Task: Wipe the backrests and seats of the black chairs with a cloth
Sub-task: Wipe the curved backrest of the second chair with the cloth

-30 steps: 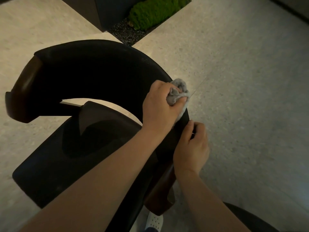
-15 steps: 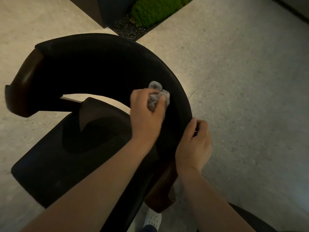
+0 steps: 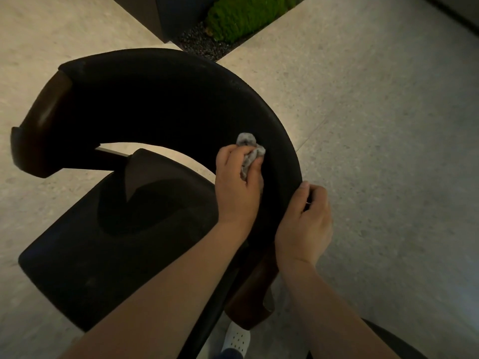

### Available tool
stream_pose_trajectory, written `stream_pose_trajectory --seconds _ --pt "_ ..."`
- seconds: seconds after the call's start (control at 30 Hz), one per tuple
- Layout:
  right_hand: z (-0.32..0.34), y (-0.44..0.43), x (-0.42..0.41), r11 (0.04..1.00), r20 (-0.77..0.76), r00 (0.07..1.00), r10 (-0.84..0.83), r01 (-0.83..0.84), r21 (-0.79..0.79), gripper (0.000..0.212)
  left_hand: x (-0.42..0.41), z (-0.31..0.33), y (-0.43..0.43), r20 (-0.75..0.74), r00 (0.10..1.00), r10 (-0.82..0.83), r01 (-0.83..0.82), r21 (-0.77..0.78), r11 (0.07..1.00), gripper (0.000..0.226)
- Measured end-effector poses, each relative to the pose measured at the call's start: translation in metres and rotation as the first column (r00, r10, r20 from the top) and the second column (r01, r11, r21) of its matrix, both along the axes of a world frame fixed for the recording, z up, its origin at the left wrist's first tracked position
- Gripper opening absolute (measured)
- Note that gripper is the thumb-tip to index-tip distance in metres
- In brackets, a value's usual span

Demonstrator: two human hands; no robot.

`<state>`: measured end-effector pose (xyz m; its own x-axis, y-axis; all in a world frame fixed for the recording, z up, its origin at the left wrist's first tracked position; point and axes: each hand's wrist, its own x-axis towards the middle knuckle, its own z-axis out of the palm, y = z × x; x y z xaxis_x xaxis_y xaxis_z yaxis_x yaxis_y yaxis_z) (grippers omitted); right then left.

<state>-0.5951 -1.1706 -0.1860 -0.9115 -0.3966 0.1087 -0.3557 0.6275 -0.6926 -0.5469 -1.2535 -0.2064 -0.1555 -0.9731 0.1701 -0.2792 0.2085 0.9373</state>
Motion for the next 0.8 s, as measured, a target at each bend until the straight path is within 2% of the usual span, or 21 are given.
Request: stream_pose_trajectory --seconds 0.23,0.33,0.53,0.67,0.73,0.8 --pt "0.0 0.0 0.0 1.0 0.022 1.0 -0.01 0.01 -0.014 0.035 0.008 -0.026 0.009 -0.006 0.997 0.079 -0.077 0.154 0.985 0.006" --pt "0.001 0.001 0.0 1.0 0.025 1.0 -0.013 0.013 -0.005 0.033 0.013 -0.033 0.011 0.023 0.996 0.083 -0.086 0.23 0.969 0.014" --pt "0.002 0.001 0.0 1.0 0.028 1.0 -0.006 0.006 0.001 0.032 0.023 -0.045 0.006 0.09 0.993 0.072 -0.098 0.333 0.938 0.018" --pt "0.003 0.0 0.001 1.0 0.033 0.999 -0.005 0.005 -0.007 0.035 0.039 -0.067 0.005 0.217 0.974 0.068 -0.146 0.37 0.917 0.023" --pt "0.002 0.0 0.0 1.0 0.033 0.999 -0.005 0.005 -0.007 0.034 0.044 -0.069 0.007 0.202 0.972 0.123 -0.196 0.398 0.896 0.02" --pt "0.002 0.0 0.0 1.0 0.033 0.999 -0.009 0.009 -0.009 0.034 0.042 -0.063 0.011 0.135 0.981 0.142 -0.182 0.366 0.913 0.015"
